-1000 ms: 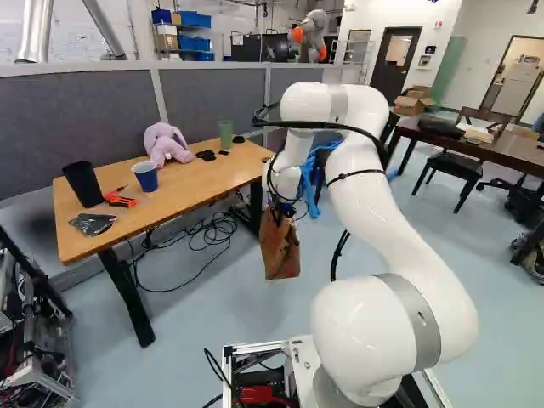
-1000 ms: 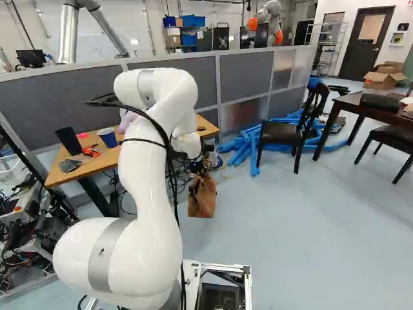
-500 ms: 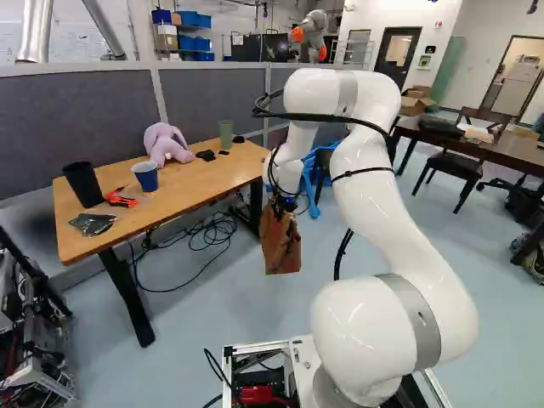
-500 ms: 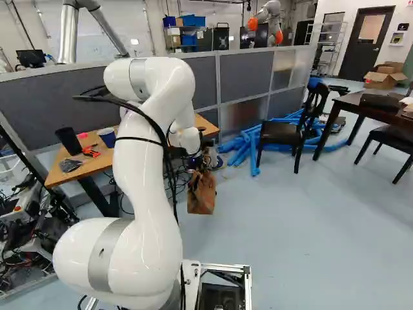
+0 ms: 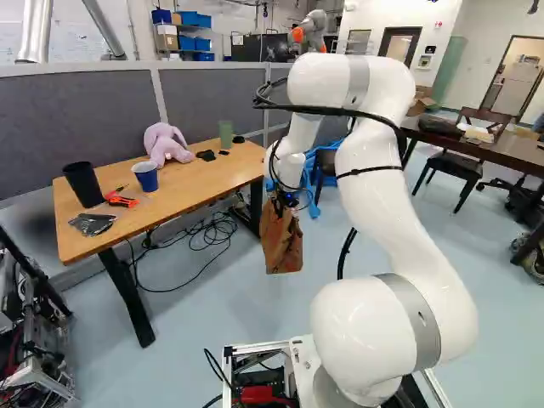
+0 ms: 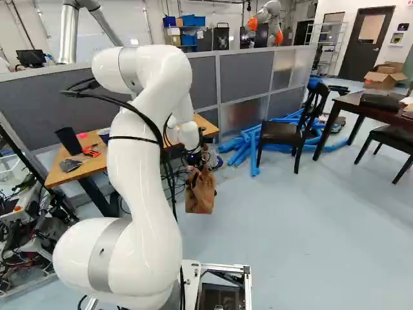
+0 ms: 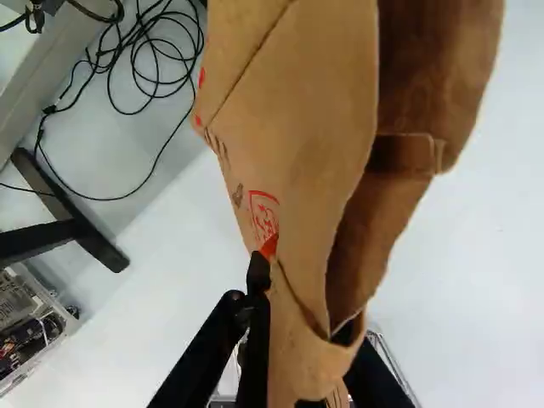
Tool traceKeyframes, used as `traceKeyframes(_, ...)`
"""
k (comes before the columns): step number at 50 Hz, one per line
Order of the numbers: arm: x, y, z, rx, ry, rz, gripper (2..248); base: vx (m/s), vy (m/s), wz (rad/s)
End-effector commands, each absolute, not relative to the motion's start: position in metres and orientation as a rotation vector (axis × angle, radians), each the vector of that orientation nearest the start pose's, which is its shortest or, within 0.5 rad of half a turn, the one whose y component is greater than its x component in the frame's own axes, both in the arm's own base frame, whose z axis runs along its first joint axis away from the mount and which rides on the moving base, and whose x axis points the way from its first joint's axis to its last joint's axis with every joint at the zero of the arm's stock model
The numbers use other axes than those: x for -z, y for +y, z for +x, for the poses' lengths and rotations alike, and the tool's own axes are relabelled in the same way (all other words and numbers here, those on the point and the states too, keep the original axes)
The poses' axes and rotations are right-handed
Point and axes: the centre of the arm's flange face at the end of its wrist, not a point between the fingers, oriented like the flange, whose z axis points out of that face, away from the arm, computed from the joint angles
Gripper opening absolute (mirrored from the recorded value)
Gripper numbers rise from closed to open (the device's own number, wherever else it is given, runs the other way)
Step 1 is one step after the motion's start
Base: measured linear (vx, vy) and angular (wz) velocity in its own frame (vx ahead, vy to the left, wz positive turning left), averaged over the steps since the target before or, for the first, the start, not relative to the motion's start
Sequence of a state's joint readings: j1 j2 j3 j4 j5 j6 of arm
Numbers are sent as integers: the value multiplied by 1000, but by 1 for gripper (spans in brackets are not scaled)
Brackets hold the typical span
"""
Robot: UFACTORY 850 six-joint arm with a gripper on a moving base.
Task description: Pick up the bag on the ground and place it on the table
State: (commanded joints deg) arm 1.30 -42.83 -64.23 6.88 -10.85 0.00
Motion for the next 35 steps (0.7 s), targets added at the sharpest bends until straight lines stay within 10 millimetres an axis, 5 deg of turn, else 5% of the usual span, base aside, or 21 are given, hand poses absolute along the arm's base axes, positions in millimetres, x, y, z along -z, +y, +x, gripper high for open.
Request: traceKeyframes(35, -270, 16, 551, 169, 138, -3088, 18, 0, 0, 0)
